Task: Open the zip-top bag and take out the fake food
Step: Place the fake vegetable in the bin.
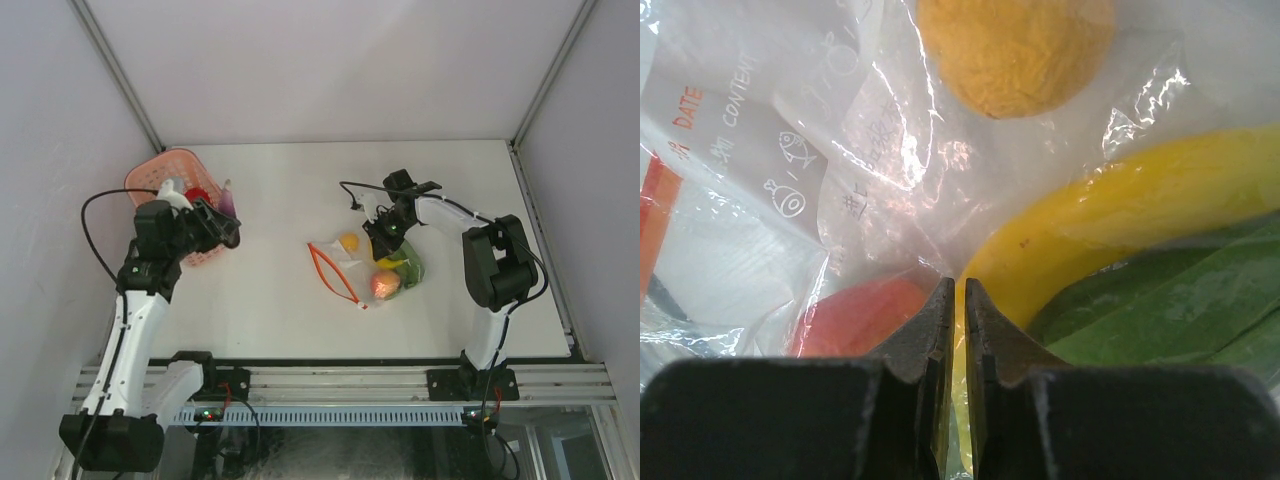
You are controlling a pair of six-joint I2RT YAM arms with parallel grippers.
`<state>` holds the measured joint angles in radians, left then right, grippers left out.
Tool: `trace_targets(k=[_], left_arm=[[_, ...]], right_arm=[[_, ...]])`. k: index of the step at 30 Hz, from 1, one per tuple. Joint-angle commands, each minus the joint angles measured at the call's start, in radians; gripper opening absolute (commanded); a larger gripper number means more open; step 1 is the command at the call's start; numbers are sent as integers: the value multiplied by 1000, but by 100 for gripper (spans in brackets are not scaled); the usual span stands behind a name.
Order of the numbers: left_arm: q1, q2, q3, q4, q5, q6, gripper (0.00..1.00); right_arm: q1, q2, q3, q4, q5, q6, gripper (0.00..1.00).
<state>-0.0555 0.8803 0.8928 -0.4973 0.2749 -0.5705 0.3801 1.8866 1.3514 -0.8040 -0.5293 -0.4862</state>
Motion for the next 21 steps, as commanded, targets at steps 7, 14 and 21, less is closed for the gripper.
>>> trace_targets(k=[7,14,21], left_arm=[[249,128,89,283,133,-453,0],[299,296,235,146,70,-692,1],[360,438,274,176,77,-949,4]], right_arm=[[5,-61,34,10,-11,-8,7],[4,-70,34,9,-16,-7,7],[5,-84,35,7,-21,-8,7]])
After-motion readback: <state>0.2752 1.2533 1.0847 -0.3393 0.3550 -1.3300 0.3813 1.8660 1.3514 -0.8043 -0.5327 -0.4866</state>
